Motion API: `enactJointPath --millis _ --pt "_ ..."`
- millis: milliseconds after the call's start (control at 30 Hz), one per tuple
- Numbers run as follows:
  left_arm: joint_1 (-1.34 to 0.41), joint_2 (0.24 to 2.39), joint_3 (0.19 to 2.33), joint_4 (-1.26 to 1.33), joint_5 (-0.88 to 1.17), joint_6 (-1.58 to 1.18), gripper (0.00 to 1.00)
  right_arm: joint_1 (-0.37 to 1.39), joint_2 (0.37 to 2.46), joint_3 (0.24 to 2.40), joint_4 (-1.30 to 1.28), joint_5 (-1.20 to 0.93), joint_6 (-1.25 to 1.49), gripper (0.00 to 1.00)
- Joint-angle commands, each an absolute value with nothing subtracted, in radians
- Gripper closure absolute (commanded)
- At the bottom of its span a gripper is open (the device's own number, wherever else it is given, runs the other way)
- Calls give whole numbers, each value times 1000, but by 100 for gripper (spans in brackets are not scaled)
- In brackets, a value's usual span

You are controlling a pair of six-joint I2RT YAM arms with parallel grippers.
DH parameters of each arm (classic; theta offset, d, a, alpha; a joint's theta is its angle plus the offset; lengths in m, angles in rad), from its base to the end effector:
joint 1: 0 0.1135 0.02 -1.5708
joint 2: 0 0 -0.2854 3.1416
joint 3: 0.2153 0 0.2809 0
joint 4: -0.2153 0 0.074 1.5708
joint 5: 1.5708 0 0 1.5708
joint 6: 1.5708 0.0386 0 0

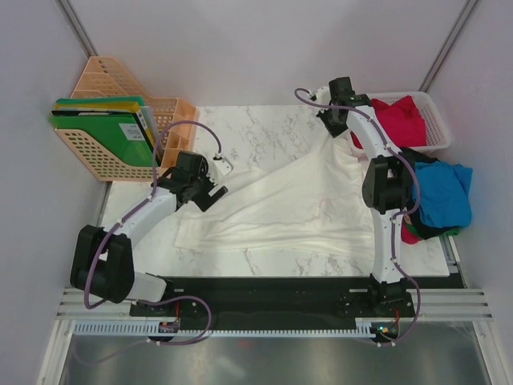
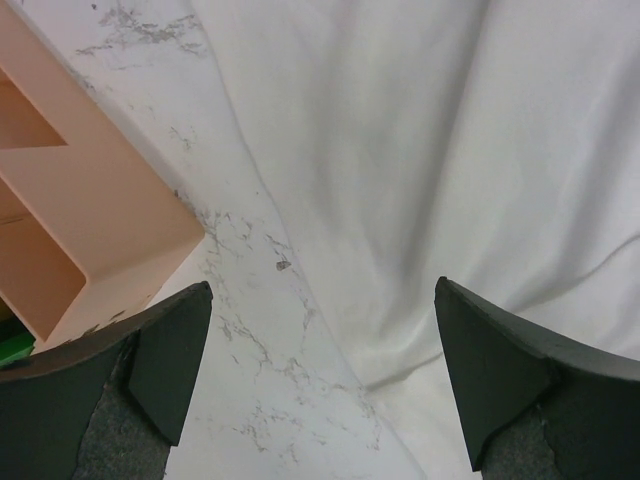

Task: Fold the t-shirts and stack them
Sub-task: Grap the side of the flattened tshirt furthest away from the robot with both arms

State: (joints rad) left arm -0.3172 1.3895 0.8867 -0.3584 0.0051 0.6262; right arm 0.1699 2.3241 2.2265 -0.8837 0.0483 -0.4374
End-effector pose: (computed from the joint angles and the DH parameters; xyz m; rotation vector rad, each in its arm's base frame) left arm 0.2957 -0.0973 0.2292 1.1092 2.1693 0.1328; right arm 0.5491 0.0923 0.2611 -0.7472 2.4473 -0.1649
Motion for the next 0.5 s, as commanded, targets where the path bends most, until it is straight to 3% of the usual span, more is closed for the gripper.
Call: enactJointPath --millis 0,467 --pt "-334 1411 879 -356 20 611 0 158 2313 2209 -830 78 -433 100" --pt "-367 1451 911 -321 -66 601 0 153 2292 2137 -798 92 -417 99"
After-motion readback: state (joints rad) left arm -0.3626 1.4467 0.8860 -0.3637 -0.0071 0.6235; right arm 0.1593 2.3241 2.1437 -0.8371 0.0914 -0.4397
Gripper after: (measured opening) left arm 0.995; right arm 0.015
